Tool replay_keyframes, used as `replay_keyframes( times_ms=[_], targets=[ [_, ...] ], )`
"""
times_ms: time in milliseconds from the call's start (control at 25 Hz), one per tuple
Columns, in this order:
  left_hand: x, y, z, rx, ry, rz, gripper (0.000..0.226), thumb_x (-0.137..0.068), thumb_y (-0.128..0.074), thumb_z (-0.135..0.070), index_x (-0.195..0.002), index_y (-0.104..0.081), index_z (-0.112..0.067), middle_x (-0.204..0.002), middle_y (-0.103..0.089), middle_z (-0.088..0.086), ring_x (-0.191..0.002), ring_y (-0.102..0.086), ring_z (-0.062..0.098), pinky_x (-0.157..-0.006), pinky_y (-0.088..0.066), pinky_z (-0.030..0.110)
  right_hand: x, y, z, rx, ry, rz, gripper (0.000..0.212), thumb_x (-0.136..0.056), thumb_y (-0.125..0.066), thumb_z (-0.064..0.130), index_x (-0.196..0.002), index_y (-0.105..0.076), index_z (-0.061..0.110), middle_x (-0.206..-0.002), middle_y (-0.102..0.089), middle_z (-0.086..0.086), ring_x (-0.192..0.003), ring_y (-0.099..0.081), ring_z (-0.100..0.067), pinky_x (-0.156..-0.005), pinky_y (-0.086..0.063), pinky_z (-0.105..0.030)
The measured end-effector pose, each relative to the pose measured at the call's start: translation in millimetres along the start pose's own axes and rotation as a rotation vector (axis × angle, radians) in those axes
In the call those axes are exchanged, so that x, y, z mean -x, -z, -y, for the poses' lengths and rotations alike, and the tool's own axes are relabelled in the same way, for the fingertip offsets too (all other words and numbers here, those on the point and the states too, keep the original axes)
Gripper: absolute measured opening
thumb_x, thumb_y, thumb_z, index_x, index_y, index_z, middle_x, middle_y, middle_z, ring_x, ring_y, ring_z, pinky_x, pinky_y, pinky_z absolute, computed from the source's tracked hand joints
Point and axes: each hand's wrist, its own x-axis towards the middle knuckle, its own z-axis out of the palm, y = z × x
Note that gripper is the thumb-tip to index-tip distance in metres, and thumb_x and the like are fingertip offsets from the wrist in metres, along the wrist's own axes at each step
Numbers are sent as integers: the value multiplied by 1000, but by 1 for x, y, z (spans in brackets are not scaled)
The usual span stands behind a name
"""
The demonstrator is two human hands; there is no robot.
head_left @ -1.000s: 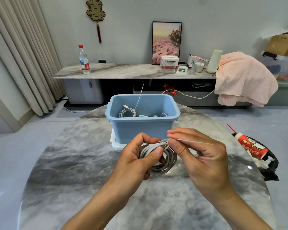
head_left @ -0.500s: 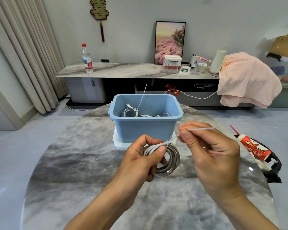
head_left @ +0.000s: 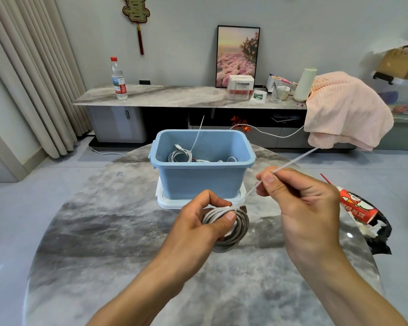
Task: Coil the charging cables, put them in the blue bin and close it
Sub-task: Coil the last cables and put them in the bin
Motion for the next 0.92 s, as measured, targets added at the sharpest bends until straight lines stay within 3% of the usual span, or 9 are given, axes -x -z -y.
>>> replay_keyframes(
  times_ms=[200,360,480,600,720,800,840,920],
  targets=[
    [-1,-1,6,-82,-85,-36,11,-88,-69,-22,-85,-59,-25,-68,-60,-16,-56,-47,4,-50,-35,17,-4,-1,0,-124,-223,-82,18,-85,-68,1,-69,-75,7,-66,-70,-9,-64,-61,-17,-70,-54,-30],
    [0,1,5,-286,-335,-93,9,-90,-67,-22,-91,-58,-24,-83,-70,-12,-73,-62,9,-65,-50,27,-6,-4,-3,-334,-457,-137,14,-88,-64,1,-77,-72,2,-72,-69,-9,-65,-62,-14,-69,-58,-25],
    [-7,11,10,-391,-388,-124,10,-93,-64,-25,-101,-58,-28,-86,-67,-12,-78,-60,9,-66,-45,20,-14,-9,-20,-431,-757,-39,13,-92,-60,7,-84,-68,1,-76,-67,-9,-65,-66,-15,-63,-60,-26],
    [-39,22,11,-528,-443,-183,15,-97,-57,-26,-110,-54,-33,-96,-65,-14,-93,-59,9,-77,-46,25,-41,-17,-37,-457,-938,46,14,-94,-60,13,-87,-68,4,-78,-70,-8,-62,-68,-17,-56,-59,-28],
    [-98,33,8,-752,-513,-284,25,-98,-54,-24,-122,-53,-26,-108,-64,-6,-102,-51,16,-83,-41,29,-79,-37,-46,-392,-934,79,19,-96,-58,18,-93,-69,2,-84,-73,-10,-62,-68,-20,-56,-60,-31],
    [-142,40,5,-864,-499,-324,26,-99,-51,-24,-125,-53,-20,-108,-66,1,-104,-48,22,-83,-40,35,-97,-54,-58,-184,-876,116,19,-95,-59,19,-91,-68,3,-86,-73,-11,-64,-65,-23,-57,-57,-33],
    [-160,42,4,-911,-479,-322,26,-100,-49,-24,-125,-52,-20,-107,-66,4,-104,-47,25,-82,-40,38,-100,-63,-66,-16,-785,141,17,-93,-59,19,-90,-68,4,-86,-72,-11,-67,-64,-24,-59,-56,-33],
    [-190,48,9,-964,-420,-274,25,-100,-47,-25,-123,-53,-19,-106,-65,8,-104,-47,27,-77,-38,38,-106,-72,-87,561,-354,278,16,-90,-58,22,-93,-70,11,-92,-72,-6,-84,-62,-28,-72,-52,-37]
  ],
)
